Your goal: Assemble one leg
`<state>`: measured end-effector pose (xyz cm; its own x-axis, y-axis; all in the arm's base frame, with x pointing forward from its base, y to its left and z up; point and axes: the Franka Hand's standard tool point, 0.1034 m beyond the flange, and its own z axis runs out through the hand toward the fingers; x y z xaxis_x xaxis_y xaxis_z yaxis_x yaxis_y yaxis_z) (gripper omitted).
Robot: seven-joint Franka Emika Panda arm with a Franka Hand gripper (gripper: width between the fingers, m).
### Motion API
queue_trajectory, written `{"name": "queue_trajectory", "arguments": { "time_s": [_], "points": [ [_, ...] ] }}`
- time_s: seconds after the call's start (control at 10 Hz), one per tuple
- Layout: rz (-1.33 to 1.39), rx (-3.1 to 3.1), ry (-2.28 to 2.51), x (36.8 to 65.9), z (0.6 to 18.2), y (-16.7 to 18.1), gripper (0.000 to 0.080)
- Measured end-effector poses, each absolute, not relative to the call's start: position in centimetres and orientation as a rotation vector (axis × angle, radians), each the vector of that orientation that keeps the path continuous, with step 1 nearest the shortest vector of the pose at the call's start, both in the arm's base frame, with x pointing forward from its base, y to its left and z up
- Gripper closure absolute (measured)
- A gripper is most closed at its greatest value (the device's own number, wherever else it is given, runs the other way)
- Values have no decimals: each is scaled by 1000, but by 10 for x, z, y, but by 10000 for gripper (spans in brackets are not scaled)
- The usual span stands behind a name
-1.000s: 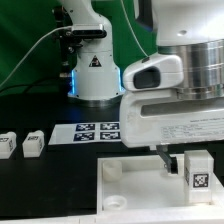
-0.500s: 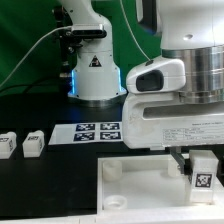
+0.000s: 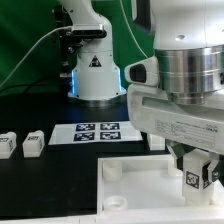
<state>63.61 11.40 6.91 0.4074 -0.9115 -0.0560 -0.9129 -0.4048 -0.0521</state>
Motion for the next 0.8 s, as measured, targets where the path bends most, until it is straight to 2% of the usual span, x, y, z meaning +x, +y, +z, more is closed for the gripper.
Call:
{"name": "queue_trajectory", "arguments": {
  "time_s": [0.2, 0.5, 0.6, 0.7, 0.8],
  "points": [
    [118, -2156, 2138, 635, 68, 115, 502],
    [144, -2002, 2274, 633, 68, 115, 502],
    [140, -2069, 2210, 633, 67, 115, 434],
    [139, -2070, 2209, 633, 67, 116, 282],
    [78, -2255, 1984, 637, 68, 114, 282]
  ]
}}
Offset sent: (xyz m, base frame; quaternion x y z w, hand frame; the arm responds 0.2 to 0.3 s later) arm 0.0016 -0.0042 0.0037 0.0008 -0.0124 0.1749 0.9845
